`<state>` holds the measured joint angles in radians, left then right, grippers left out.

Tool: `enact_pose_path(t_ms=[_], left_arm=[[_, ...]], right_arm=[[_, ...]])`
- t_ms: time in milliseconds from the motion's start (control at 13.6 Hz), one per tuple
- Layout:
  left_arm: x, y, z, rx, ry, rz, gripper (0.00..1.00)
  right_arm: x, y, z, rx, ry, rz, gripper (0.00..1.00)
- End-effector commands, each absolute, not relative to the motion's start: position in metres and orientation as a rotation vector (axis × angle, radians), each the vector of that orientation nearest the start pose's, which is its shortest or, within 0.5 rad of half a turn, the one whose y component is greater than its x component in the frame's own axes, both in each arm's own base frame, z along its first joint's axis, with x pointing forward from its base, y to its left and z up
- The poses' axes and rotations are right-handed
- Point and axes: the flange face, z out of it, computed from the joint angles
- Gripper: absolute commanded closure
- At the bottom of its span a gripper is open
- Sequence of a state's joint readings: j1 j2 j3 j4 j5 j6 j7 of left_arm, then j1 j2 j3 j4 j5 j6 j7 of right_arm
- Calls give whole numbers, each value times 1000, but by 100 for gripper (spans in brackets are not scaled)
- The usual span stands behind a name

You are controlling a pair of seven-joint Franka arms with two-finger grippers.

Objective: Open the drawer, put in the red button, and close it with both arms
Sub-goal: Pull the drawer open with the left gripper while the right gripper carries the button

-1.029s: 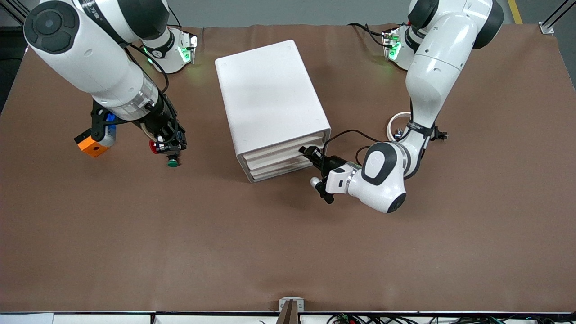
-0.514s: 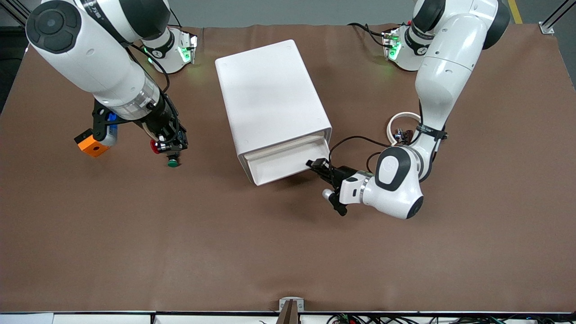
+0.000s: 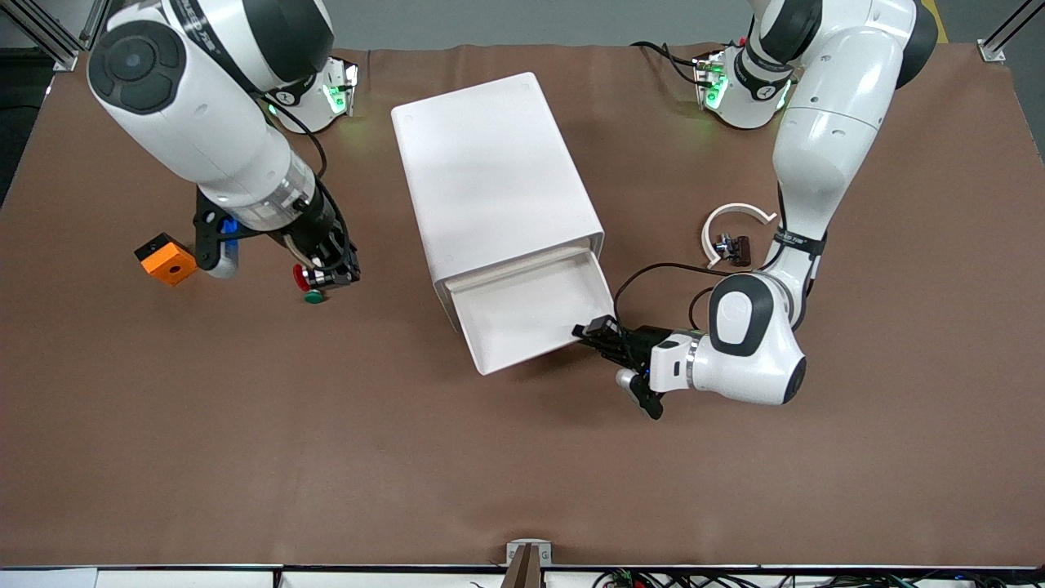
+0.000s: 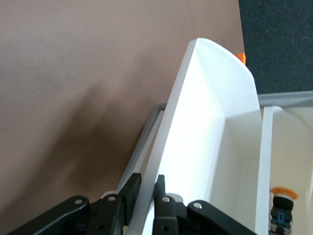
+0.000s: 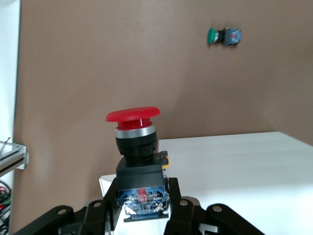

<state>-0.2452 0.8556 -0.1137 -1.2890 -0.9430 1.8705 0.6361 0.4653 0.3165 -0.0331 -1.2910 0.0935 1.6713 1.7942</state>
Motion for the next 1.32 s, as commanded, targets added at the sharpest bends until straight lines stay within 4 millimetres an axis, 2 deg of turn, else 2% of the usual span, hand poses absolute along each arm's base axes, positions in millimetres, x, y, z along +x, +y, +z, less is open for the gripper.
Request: enact_pose_path(t_ms=[0, 147, 294, 441, 588, 661, 735, 1029, 1249], left_arm=[[701, -255, 254, 2164, -515, 5, 100], [707, -249, 256, 2181, -501, 45, 100], [713, -239, 256, 2201, -482, 91, 100], [714, -238, 256, 2205, -478, 99, 100], [714, -238, 259, 2204, -475, 101, 59], [714, -238, 261, 2205, -472, 102, 26], [715, -238, 262, 2202, -472, 105, 0], [717, -237, 279, 2202, -431, 111, 0], [721, -228, 316, 2210, -449, 170, 0]], right_arm=[[605, 327, 575, -2311, 1934, 34, 100], [611, 353, 556, -2287, 1968, 32, 100], [611, 371, 543, -2255, 1994, 29, 100], [613, 384, 525, -2260, 2014, 36, 100], [619, 400, 519, -2212, 2045, 32, 100], [619, 412, 516, -2198, 2051, 28, 100], [616, 425, 510, -2198, 2052, 27, 100], [607, 450, 493, -2237, 2024, 11, 100], [600, 477, 482, -2259, 1983, -3, 100]])
